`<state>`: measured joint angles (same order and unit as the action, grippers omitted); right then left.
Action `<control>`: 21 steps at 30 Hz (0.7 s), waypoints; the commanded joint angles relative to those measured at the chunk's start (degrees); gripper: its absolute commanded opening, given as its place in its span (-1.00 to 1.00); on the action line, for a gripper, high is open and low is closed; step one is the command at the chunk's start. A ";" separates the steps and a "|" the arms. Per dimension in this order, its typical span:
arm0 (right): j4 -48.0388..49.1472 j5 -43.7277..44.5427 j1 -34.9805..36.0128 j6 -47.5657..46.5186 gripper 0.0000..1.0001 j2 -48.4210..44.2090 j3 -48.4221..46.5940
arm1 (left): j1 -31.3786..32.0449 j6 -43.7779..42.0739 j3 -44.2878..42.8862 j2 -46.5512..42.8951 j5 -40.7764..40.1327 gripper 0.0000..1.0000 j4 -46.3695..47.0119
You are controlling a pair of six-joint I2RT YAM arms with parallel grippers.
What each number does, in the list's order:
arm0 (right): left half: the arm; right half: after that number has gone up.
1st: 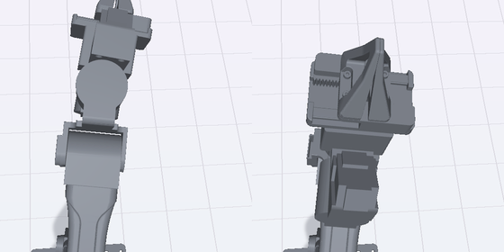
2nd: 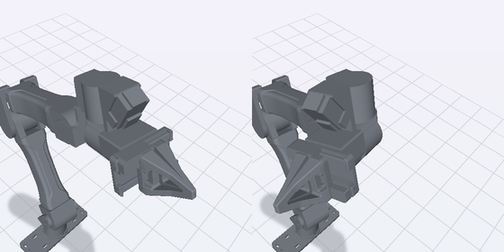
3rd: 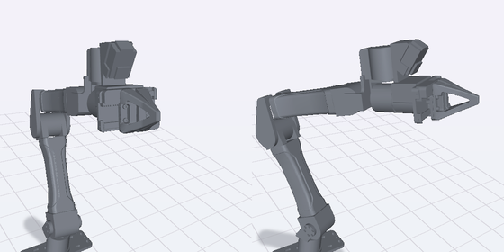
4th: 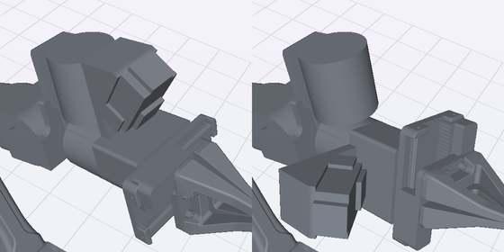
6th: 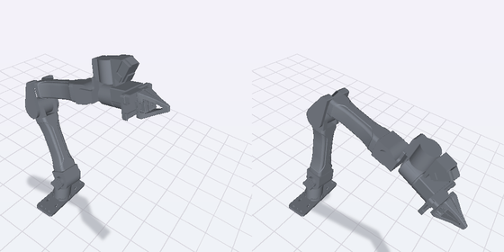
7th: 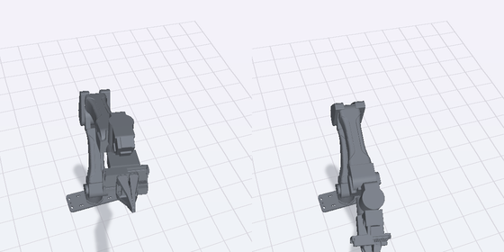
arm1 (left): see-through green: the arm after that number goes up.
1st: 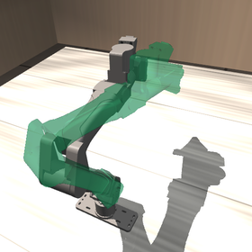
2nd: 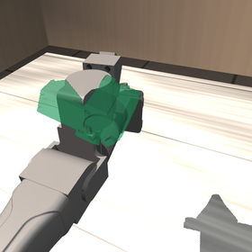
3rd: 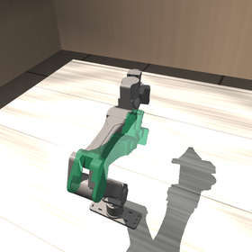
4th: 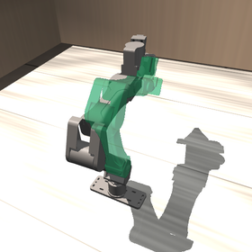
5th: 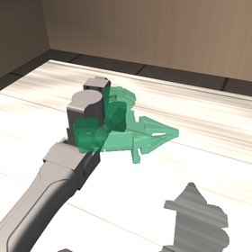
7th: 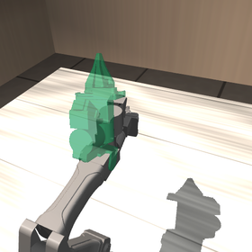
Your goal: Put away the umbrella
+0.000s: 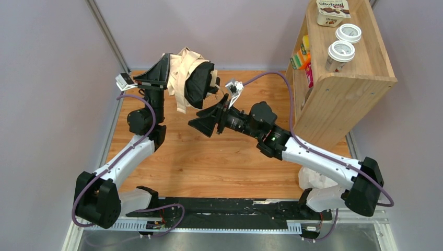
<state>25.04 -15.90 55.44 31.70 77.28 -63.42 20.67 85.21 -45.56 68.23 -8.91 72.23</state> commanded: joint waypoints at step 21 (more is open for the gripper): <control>-6.03 -11.96 -5.61 101.05 0.05 0.93 -0.13 | -1.85 -19.37 -16.12 0.41 14.08 -1.00 11.80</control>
<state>-2.00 -26.20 50.43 104.64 74.63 -66.06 20.16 69.49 -54.57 67.90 2.39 72.25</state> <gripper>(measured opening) 0.541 0.385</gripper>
